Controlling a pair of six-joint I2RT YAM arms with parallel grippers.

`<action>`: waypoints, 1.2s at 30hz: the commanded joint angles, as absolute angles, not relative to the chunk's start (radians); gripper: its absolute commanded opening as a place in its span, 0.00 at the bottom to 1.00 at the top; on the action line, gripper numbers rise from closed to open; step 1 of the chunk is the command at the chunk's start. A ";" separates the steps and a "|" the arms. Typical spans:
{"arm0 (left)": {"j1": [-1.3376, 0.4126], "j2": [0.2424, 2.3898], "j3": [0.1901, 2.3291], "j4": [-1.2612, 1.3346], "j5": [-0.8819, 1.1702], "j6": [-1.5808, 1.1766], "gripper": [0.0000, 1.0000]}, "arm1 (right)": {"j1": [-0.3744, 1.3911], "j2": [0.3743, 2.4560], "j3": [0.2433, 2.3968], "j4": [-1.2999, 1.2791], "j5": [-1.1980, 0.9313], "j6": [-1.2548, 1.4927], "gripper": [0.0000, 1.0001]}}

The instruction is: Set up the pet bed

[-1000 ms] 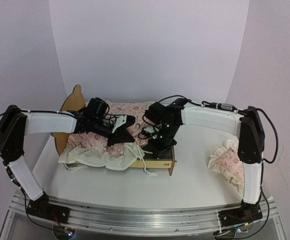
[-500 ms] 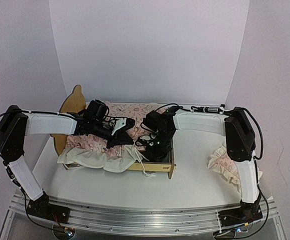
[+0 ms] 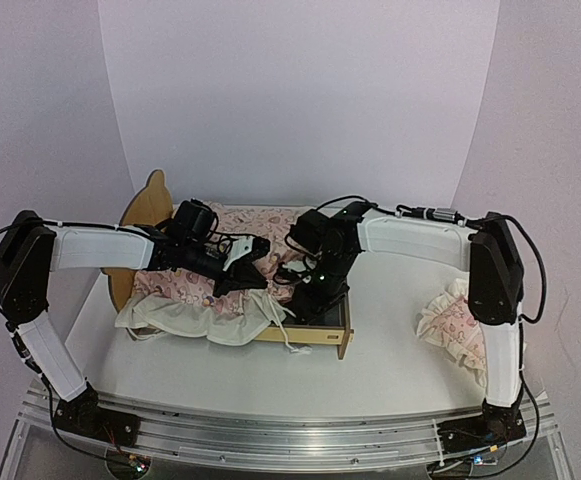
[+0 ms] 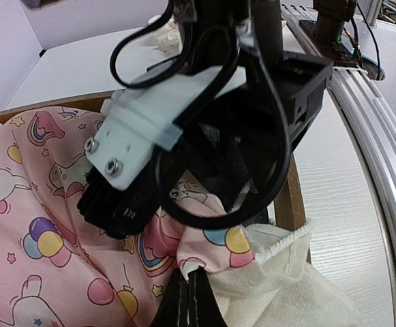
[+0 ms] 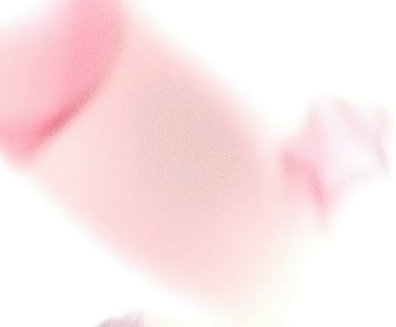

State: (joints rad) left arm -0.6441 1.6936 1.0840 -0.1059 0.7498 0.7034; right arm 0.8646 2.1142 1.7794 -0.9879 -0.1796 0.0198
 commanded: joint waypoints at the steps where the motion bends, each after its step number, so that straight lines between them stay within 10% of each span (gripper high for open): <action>1: -0.637 1.656 1.082 -0.093 0.763 0.713 0.00 | 0.870 2.007 1.776 -1.074 -0.230 -0.025 0.48; 13: -0.638 1.661 1.082 -0.094 0.772 0.706 0.00 | 0.870 2.010 1.687 -0.870 -0.184 0.079 0.21; 26: -0.637 1.651 1.072 -0.086 0.763 0.698 0.00 | 0.871 2.033 1.551 -0.595 -0.239 0.141 0.18; 30: -0.637 1.651 1.072 -0.090 0.754 0.700 0.00 | 0.872 2.010 1.522 -0.596 -0.227 0.149 0.01; 36: -0.637 1.656 1.071 -0.086 0.753 0.703 0.00 | 0.870 1.953 1.462 -0.610 -0.393 0.124 0.07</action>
